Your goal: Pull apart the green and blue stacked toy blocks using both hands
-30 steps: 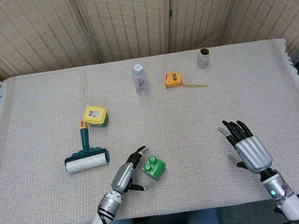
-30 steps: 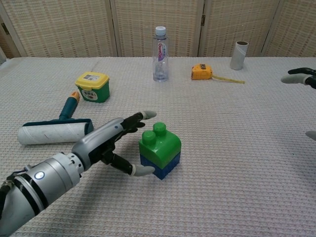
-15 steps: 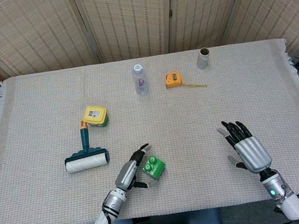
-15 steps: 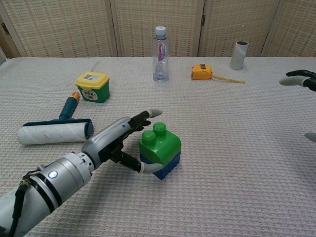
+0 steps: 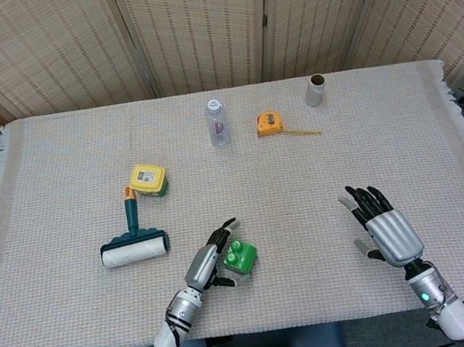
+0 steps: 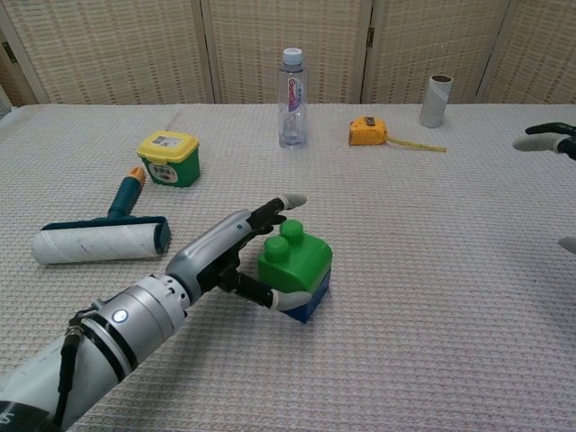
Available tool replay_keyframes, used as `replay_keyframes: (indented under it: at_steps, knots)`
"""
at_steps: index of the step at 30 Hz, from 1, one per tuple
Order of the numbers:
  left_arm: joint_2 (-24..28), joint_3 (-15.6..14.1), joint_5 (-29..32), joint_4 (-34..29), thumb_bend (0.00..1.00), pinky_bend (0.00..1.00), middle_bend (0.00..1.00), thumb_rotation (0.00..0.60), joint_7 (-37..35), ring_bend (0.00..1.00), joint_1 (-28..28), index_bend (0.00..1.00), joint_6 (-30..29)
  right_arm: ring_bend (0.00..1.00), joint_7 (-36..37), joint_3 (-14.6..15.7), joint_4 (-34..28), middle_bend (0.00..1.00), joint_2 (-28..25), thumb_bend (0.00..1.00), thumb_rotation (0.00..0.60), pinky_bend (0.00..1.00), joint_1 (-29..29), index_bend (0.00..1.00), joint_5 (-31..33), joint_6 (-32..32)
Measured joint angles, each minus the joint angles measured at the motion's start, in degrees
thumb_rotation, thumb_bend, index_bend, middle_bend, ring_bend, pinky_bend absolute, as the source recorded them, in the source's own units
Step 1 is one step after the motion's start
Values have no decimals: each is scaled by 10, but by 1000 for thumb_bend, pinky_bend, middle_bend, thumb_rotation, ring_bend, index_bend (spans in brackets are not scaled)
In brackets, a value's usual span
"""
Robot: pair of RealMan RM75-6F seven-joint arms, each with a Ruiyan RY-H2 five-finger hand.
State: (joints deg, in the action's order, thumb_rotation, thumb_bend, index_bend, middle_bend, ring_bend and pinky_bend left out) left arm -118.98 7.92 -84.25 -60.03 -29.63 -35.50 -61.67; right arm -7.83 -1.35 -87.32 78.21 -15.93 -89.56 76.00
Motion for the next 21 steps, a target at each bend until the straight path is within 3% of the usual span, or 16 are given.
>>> replay_keyframes:
  at_steps: [8,21]
  knots:
    - [-26,5,2,44,241,0,63,600,-20,0,-9,16,-1,0,8,1,1,0,-4,372,600,0,-2,0,0,-5]
    - [-5,4,-4,16,241,0,108,600,-14,0,-1,28,-26,0,3,6,0,0,-2,371,600,0,-5,0,0,-16]
